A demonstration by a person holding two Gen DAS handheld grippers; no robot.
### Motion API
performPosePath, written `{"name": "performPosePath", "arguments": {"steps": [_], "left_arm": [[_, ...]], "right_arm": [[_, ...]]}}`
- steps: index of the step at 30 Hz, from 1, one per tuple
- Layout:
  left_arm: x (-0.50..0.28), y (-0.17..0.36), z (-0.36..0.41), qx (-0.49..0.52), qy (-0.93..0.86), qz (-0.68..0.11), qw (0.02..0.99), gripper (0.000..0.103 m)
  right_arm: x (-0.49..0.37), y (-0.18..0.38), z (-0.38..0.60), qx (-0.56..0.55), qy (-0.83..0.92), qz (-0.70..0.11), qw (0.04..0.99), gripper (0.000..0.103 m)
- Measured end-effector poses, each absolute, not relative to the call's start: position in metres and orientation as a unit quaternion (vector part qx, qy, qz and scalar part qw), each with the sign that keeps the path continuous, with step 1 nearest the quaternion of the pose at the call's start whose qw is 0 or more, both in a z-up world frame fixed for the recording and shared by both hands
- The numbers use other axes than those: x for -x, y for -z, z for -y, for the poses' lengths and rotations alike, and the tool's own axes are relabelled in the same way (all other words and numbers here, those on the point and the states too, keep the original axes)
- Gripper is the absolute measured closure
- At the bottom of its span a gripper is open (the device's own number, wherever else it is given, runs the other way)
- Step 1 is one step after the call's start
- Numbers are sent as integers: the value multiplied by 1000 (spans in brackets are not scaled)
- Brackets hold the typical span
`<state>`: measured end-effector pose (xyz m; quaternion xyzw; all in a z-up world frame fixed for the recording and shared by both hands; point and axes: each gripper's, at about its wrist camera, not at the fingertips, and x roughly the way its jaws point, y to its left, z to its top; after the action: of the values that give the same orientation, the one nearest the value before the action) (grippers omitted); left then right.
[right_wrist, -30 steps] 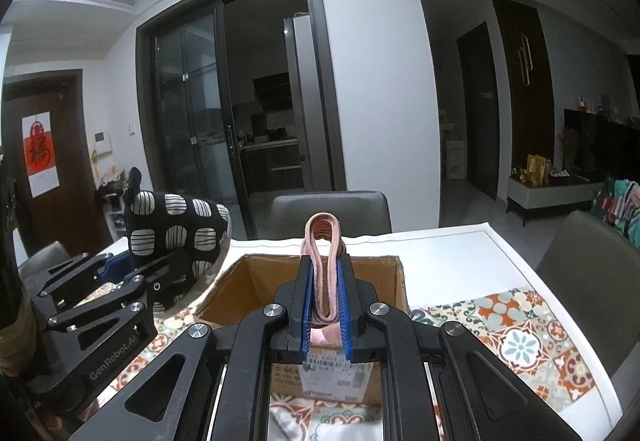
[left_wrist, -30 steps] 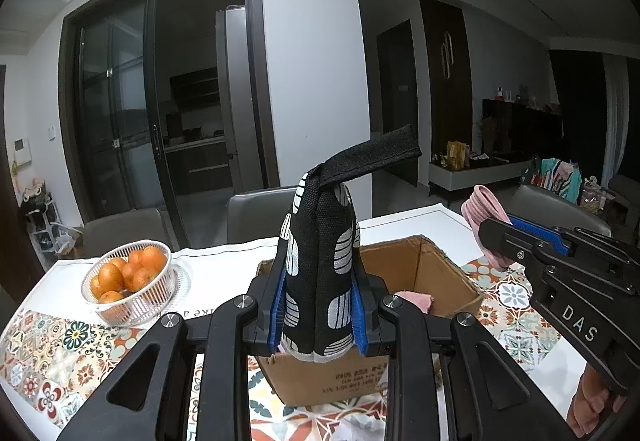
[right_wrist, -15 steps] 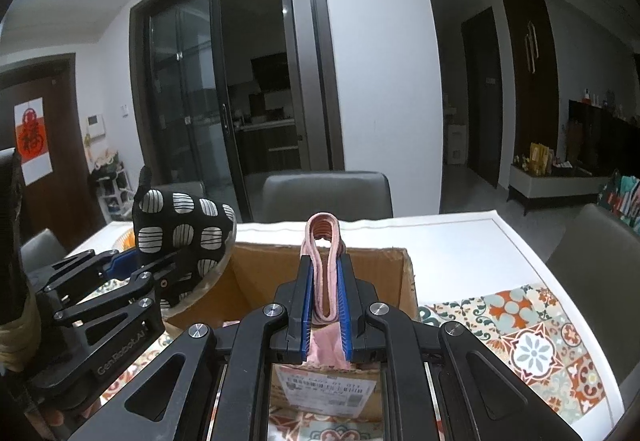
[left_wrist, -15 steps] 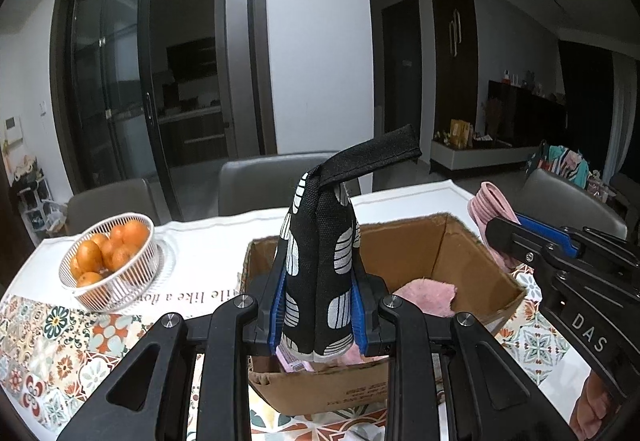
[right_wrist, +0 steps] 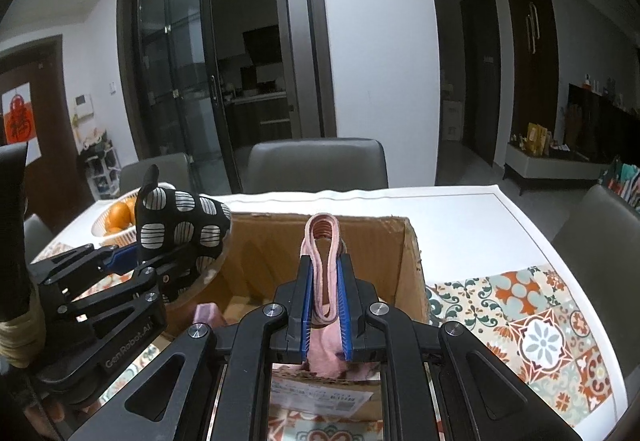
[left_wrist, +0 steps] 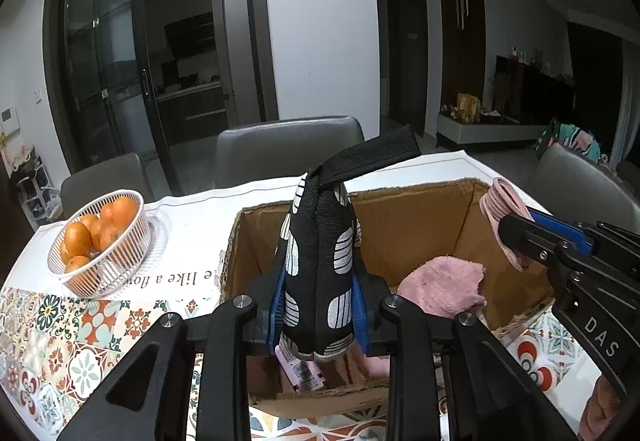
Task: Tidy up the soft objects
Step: 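Open both tools to drop the slipper and hair tie into the box, then move both tools back toward the white cloth and white towel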
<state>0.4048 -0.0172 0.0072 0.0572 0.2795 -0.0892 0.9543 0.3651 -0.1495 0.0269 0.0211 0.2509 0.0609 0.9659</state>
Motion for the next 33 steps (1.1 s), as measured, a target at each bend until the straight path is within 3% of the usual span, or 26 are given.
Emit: {"name": "performPosePath", "arguments": {"steps": [3,5,9,14,22,33], "left_arm": [[-407,-4,21,-65,86,-280,954,71],[-408,-4,23,-71,80,-279,954,61],[-405,-6,25,-79,74,-274,956,54],[-392,-12,23,-88,57,-256,961,43],[-360,-25,18,-89,51,-224,969,36],[-316,-30,16,-78,61,-219,971,34]], "right_arm": [[-368,-23,152,-22,-62,-257,964,90],[-370,-21,153,-19,-60,-261,963,87],[-370,-21,155,-22,-57,-256,965,61],[-364,-22,155,-13,-44,-253,966,59],[-339,-28,166,-26,-37,-236,971,51],[-296,-35,167,-20,-35,-217,975,45]]}}
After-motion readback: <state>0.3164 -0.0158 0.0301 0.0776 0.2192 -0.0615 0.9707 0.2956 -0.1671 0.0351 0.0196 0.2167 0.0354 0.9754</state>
